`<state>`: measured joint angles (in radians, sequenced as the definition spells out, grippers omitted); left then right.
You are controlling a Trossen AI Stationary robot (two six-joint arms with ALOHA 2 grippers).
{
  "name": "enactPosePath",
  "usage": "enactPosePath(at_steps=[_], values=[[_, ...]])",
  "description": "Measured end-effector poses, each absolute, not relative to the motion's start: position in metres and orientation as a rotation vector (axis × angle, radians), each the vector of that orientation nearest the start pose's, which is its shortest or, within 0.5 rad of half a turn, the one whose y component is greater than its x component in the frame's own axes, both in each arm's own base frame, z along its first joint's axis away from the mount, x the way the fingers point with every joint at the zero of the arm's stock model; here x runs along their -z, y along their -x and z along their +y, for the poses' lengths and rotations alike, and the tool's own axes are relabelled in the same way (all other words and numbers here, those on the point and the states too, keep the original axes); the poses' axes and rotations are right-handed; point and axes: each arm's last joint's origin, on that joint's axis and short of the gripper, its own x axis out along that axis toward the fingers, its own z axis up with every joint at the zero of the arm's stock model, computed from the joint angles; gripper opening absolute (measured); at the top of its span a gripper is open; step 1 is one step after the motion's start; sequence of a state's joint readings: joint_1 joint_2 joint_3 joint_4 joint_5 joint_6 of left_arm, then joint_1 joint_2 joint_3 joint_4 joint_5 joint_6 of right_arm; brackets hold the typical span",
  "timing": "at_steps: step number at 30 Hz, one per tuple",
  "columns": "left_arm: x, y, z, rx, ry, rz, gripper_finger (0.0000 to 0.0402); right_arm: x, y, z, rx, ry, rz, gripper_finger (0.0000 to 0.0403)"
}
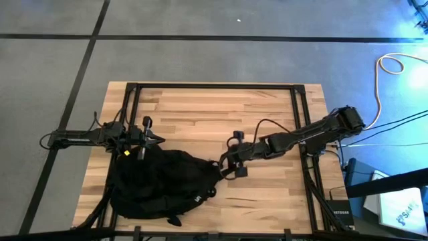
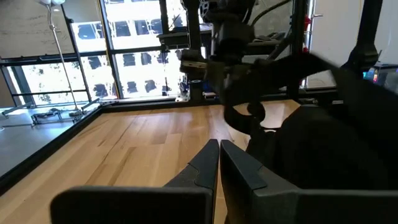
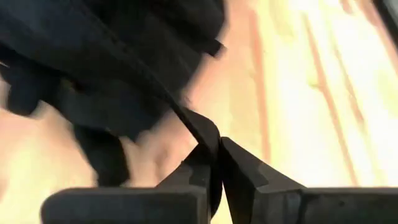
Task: Unpack backpack
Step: Prepare the black backpack
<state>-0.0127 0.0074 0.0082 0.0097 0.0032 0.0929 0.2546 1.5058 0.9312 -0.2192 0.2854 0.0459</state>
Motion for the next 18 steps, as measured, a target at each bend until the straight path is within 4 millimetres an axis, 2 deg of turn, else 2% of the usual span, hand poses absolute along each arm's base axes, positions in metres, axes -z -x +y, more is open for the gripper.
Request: enactPosePath(at_steps=[10, 18], values=[[-0.167, -0.098, -0.001, 0.016, -0.092, -0.012, 0.0000, -0.219, -0.285, 0.065, 0.127, 0.136, 0.850, 0.0002], [-0.167, -0.098, -0.001, 0.016, -0.093, -0.012, 0.0000, -0.216, -0.268, 0.056, 0.337, 0.146, 0.966, 0.0000]])
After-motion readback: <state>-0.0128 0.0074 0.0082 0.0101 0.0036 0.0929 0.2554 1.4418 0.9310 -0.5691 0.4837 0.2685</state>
